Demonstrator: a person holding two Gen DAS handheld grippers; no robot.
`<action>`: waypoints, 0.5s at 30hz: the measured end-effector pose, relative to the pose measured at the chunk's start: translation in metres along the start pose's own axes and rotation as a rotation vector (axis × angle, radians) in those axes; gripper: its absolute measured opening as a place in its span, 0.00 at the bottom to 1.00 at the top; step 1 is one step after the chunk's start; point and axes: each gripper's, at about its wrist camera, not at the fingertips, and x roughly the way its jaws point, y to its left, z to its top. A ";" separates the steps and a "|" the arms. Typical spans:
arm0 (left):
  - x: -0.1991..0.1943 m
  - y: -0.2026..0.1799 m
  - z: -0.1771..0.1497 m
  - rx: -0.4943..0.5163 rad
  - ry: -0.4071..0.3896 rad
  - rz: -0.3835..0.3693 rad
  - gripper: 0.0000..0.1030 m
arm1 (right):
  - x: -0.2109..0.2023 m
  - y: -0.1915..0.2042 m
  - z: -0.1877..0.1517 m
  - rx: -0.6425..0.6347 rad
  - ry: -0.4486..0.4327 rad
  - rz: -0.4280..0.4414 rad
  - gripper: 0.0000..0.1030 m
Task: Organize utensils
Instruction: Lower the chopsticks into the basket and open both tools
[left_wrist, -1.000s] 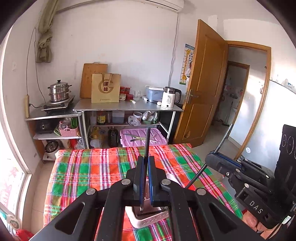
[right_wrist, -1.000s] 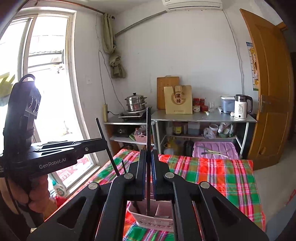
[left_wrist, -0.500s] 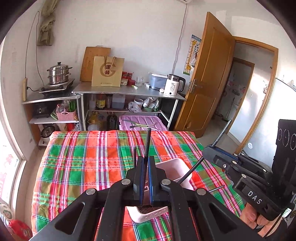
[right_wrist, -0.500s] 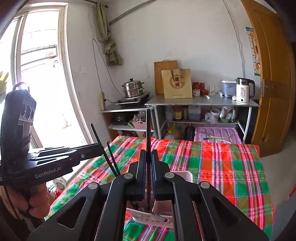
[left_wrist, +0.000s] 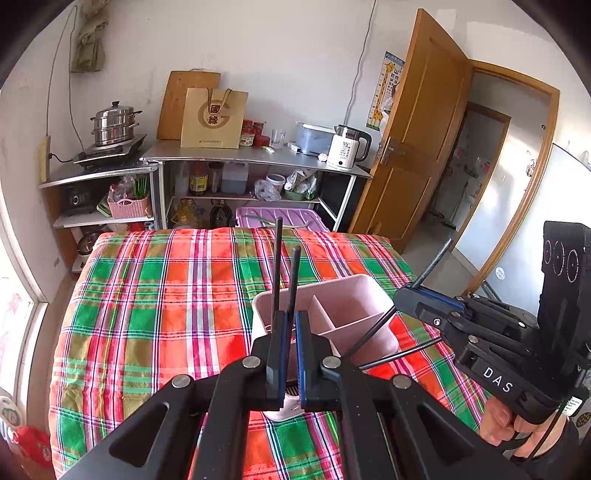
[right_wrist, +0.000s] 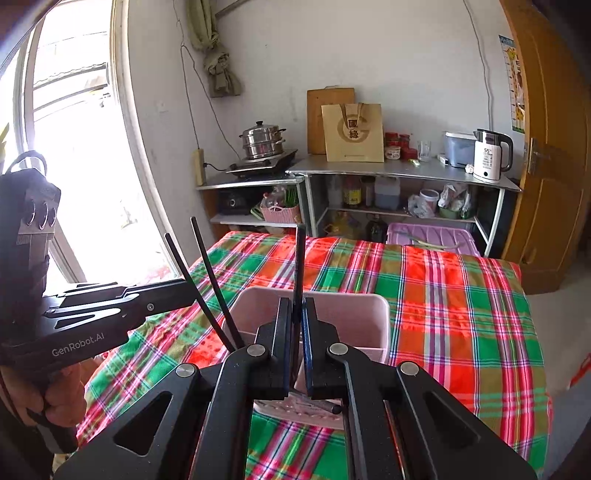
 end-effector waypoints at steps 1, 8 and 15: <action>0.000 0.000 -0.002 -0.001 0.000 0.003 0.04 | 0.000 0.000 -0.001 0.001 0.005 0.000 0.05; -0.018 -0.003 -0.005 0.001 -0.037 0.014 0.05 | -0.017 -0.002 -0.001 0.005 -0.021 0.015 0.14; -0.048 -0.011 -0.014 0.006 -0.096 0.026 0.13 | -0.047 -0.003 -0.006 0.006 -0.069 0.012 0.15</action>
